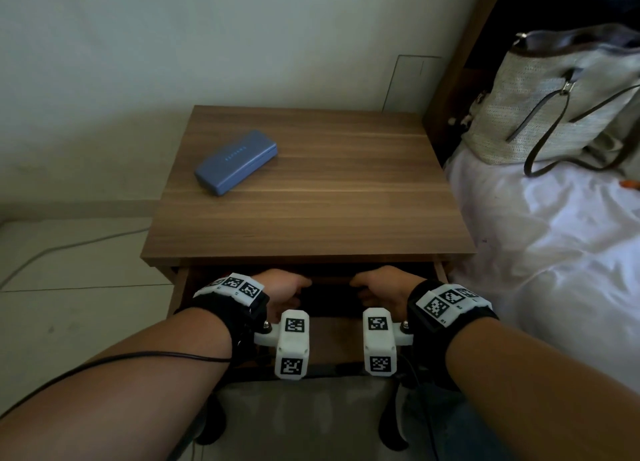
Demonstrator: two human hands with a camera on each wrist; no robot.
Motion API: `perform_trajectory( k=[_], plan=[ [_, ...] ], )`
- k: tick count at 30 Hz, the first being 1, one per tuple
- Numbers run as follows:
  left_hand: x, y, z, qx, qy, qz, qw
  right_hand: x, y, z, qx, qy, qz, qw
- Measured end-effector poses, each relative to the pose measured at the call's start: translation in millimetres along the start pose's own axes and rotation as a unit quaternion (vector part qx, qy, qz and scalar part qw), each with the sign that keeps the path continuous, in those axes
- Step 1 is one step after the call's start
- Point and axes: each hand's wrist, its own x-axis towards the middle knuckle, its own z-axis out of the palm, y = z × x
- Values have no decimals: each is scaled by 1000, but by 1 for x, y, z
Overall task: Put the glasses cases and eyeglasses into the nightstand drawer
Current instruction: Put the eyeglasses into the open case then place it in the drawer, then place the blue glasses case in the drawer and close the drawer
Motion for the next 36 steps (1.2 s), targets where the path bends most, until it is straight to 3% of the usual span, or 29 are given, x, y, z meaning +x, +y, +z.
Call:
perform_trajectory(
  k=[8, 19, 22, 28, 36],
  plan=[
    [-64, 2, -16, -12, -38, 73, 997, -58, -27, 36, 0, -54, -74, 996],
    [-93, 31, -57, -72, 42, 173, 981, -87, -77, 58, 115, -69, -178, 975],
    [-91, 43, -75, -102, 91, 210, 968, -84, -94, 61, 159, -58, -178, 969],
    [-69, 58, -117, -25, 249, 272, 929, -72, -118, 65, 205, -42, -173, 962],
    [-27, 68, -147, 69, 356, 253, 897, -45, -125, 61, 252, -31, -166, 953]
  ],
)
